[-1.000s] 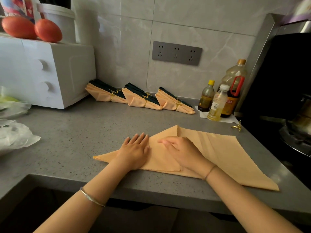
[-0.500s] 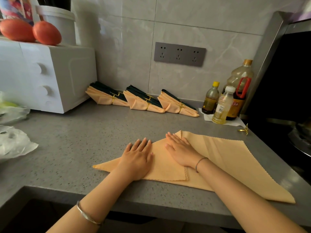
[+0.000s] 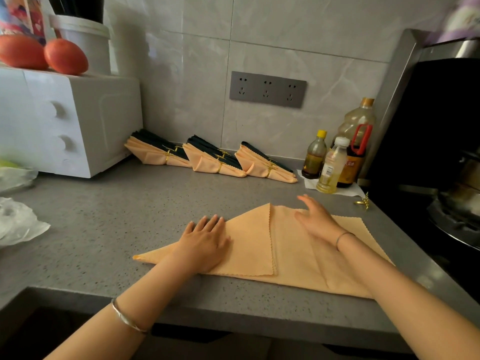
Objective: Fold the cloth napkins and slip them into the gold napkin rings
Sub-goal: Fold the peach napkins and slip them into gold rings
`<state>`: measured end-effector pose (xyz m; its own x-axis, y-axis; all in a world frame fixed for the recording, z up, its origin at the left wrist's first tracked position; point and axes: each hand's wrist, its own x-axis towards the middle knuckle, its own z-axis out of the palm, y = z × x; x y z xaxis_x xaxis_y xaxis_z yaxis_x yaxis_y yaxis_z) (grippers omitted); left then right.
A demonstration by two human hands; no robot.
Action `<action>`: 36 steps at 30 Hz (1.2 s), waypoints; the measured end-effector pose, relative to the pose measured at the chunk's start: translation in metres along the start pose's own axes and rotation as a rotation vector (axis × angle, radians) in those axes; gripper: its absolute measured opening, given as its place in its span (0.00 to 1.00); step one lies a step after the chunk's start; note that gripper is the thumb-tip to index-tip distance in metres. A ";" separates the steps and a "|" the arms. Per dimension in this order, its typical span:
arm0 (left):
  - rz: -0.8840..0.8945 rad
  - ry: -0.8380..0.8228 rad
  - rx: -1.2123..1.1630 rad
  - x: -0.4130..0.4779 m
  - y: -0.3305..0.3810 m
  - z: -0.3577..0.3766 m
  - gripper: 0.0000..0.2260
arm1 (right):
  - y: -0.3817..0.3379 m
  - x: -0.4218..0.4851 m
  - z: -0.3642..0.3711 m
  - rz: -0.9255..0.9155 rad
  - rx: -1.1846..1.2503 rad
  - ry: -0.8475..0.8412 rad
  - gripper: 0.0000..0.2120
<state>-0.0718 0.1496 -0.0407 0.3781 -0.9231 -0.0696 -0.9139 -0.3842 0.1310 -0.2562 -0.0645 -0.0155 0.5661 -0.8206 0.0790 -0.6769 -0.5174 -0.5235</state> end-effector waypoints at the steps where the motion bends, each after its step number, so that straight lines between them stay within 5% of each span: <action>1: -0.003 0.000 0.004 0.002 0.003 -0.003 0.28 | 0.013 0.000 -0.009 0.067 -0.006 0.018 0.30; 7: 0.054 -0.003 -0.051 0.021 0.041 -0.004 0.30 | 0.085 -0.013 -0.044 0.468 -0.205 0.128 0.44; 13: 0.032 0.015 -0.054 0.027 0.063 0.009 0.33 | 0.099 -0.016 -0.057 0.533 -0.283 0.098 0.52; 17: 0.016 0.017 -0.048 0.028 0.067 0.010 0.34 | 0.105 -0.008 -0.059 0.553 -0.062 0.087 0.60; 20: 0.034 0.028 -0.051 0.027 0.067 0.011 0.33 | 0.105 -0.012 -0.057 0.536 0.027 0.141 0.46; 25: 0.091 0.045 -0.033 0.025 0.064 0.010 0.27 | 0.074 -0.043 -0.069 0.143 0.193 0.411 0.08; 36: 0.218 0.053 -0.072 0.026 0.063 0.010 0.23 | 0.006 -0.159 -0.029 -0.536 -0.275 0.143 0.11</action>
<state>-0.1210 0.1017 -0.0445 0.1815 -0.9832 0.0199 -0.9626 -0.1735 0.2080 -0.3636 0.0563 -0.0068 0.8049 -0.4440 0.3937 -0.4233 -0.8946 -0.1434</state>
